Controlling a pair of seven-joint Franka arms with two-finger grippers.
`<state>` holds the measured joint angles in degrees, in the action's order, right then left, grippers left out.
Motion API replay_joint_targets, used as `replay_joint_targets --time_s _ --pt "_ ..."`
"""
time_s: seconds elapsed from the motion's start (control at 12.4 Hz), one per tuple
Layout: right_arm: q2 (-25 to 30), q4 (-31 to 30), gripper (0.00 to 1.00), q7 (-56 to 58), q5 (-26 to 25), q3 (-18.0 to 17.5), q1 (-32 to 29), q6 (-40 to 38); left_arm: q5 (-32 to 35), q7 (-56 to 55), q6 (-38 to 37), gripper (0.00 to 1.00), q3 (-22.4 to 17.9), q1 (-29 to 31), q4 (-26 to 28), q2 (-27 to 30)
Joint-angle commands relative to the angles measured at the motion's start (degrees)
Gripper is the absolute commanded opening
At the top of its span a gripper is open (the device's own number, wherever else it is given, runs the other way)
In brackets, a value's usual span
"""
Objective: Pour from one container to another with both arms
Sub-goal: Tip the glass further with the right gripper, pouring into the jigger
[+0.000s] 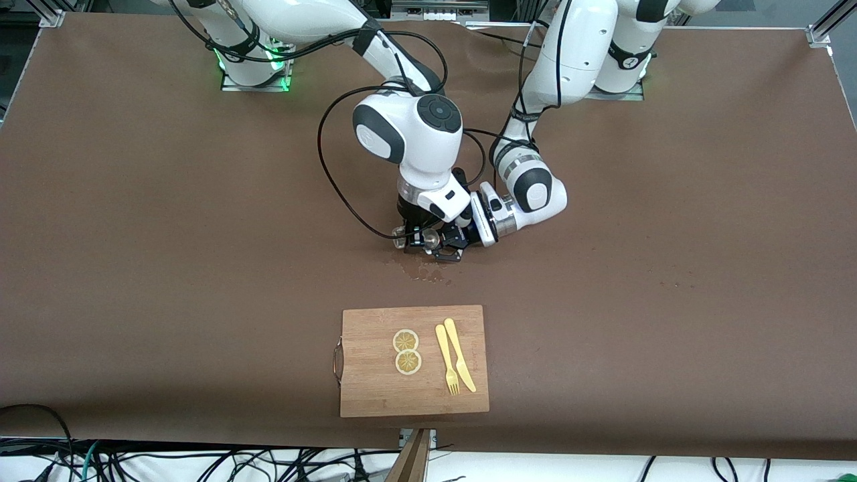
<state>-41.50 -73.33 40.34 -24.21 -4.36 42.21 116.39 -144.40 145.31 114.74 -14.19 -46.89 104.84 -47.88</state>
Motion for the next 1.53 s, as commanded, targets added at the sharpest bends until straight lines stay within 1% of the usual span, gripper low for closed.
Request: replay_joint_targets --time_s 0.0,0.4,0.56,0.72,1.05,1.21,1.37,1.45 --pt "-0.4 1.4 0.13 -1.4 -1.3 0.3 0.8 -1.0 -4.1 2.2 -0.8 0.0 -0.5 -0.9 -0.1 -0.3" --pt "-0.3 1.4 0.14 -1.6 -1.1 0.3 0.4 -0.3 -4.2 2.1 -0.8 0.0 -0.5 -0.9 0.0 -0.3" --pt "-0.4 1.3 0.14 -1.5 -0.1 0.3 -0.3 0.2 -4.2 2.1 -0.8 0.0 -0.5 -0.9 0.0 -0.2" --pt "-0.3 1.2 0.14 -1.4 4.7 0.3 -1.0 0.9 -4.1 2.1 -0.7 0.0 -0.6 -0.8 0.0 -0.1" --pt "-0.2 1.3 0.15 -0.7 10.5 0.6 -2.1 1.2 -4.0 2.1 -0.7 0.0 -0.7 -0.7 0.4 0.2" --pt "-0.2 1.3 0.16 -0.5 13.1 1.6 -2.3 1.3 -3.8 2.1 -0.8 0.0 -0.7 -0.3 0.6 0.4" --pt "1.0 1.3 0.16 1.7 18.4 2.4 -3.3 1.3 -3.5 2.1 -0.8 0.0 -0.8 0.0 0.9 0.6" --pt "1.9 1.0 0.16 3.0 20.1 2.5 -4.2 1.3 -3.4 2.1 -0.9 0.0 -0.8 0.5 1.2 0.7"
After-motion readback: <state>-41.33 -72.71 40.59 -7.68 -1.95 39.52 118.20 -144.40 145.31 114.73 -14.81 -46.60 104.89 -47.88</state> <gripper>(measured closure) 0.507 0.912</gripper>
